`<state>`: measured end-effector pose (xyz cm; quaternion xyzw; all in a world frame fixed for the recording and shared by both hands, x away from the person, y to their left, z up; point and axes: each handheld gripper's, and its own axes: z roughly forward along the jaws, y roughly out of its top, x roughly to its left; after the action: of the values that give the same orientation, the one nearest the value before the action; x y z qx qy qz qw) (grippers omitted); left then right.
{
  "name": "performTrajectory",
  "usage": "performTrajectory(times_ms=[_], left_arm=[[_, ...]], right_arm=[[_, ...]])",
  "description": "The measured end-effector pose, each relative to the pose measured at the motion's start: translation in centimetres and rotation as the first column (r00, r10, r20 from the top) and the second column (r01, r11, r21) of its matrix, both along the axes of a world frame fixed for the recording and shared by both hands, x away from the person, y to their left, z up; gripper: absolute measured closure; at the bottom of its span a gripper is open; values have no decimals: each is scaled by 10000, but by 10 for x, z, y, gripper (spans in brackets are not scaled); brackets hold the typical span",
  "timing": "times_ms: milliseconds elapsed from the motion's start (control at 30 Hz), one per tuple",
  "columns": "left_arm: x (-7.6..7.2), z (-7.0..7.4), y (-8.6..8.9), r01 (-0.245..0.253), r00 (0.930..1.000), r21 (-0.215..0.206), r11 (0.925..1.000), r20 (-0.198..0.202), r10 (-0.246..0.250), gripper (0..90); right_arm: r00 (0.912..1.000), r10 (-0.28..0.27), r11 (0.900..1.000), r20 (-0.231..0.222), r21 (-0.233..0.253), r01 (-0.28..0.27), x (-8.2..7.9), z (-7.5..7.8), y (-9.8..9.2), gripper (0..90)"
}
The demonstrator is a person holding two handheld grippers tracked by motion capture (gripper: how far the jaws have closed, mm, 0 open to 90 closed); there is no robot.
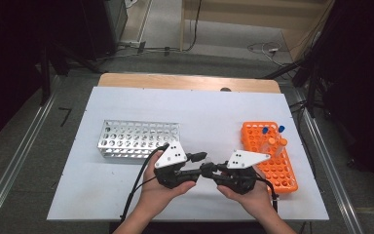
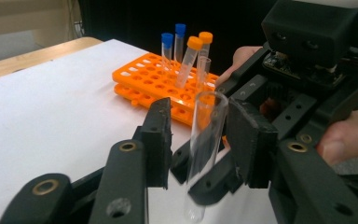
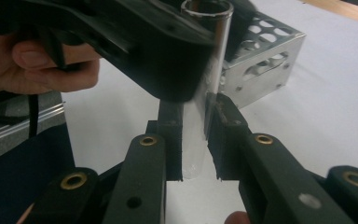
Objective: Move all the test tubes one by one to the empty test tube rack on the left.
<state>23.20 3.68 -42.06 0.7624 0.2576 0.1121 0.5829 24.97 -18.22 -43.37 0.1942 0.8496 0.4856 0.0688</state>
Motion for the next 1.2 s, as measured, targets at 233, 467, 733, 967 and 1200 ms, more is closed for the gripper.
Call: performTrajectory(times_ms=[233, 467, 733, 967, 1200], left_arm=[[0, -4, -3, 193, 9997, 187, 9996, -119, -191, 751], [0, -5, -2, 223, 9996, 253, 9994, -165, -219, 758], [0, -3, 2, 132, 9999, 138, 9998, -35, -132, 761], [3, 1, 14, -241, 9997, -76, 9997, 34, 241, 761], [4, 2, 21, -481, 9988, -114, 9988, 38, 482, 762]], right_arm=[[9998, 140, 9999, -129, -44, -141, -3, -3, 6, 740], [9998, 113, 9999, -188, -27, -113, -3, -5, 6, 739], [9996, 240, 9996, -160, 151, -237, -3, -7, 5, 678], [9999, 18, 9996, 138, 266, -22, -9, -5, -5, 447], [9973, -585, 9964, 439, 643, 556, -11, 2, -29, 235]])
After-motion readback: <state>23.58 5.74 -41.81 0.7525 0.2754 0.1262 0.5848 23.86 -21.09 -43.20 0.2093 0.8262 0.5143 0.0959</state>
